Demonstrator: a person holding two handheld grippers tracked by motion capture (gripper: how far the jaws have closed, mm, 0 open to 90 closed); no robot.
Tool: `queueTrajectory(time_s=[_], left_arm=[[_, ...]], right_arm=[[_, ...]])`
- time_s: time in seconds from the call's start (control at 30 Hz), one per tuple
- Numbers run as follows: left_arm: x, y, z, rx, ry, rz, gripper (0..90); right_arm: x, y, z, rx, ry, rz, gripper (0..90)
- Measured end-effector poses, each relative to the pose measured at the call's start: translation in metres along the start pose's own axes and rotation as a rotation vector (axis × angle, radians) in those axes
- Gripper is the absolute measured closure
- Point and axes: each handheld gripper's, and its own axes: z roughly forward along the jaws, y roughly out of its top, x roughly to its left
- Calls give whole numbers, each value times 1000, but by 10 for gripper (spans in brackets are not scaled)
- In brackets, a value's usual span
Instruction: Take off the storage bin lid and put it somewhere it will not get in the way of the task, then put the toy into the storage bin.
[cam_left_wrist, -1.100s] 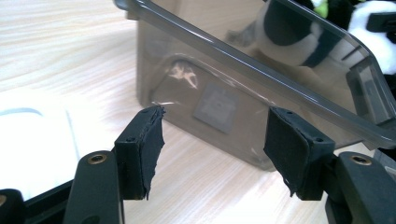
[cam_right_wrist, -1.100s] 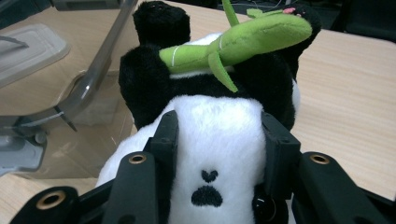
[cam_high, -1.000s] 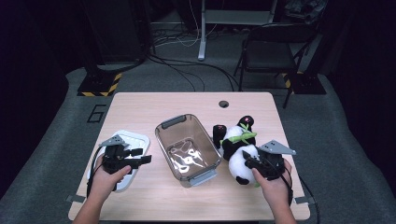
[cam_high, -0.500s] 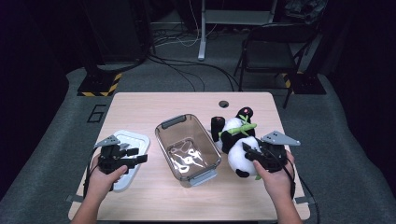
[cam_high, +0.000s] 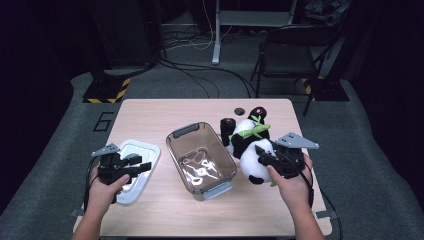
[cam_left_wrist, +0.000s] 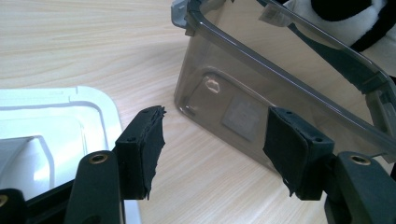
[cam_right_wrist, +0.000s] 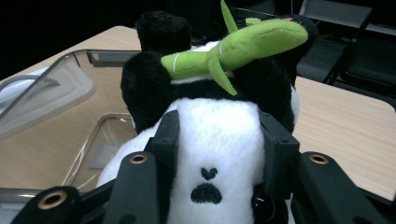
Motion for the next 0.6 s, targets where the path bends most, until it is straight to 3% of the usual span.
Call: queueTrajectory(time_s=[0.37, 0.6], left_arm=[[4, -1, -4, -9, 7, -22, 372], [6, -2, -6, -12, 15, -26, 372]], right_arm=[[14, 19, -3, -29, 12, -36, 567], [29, 29, 6, -49, 53, -57, 567]])
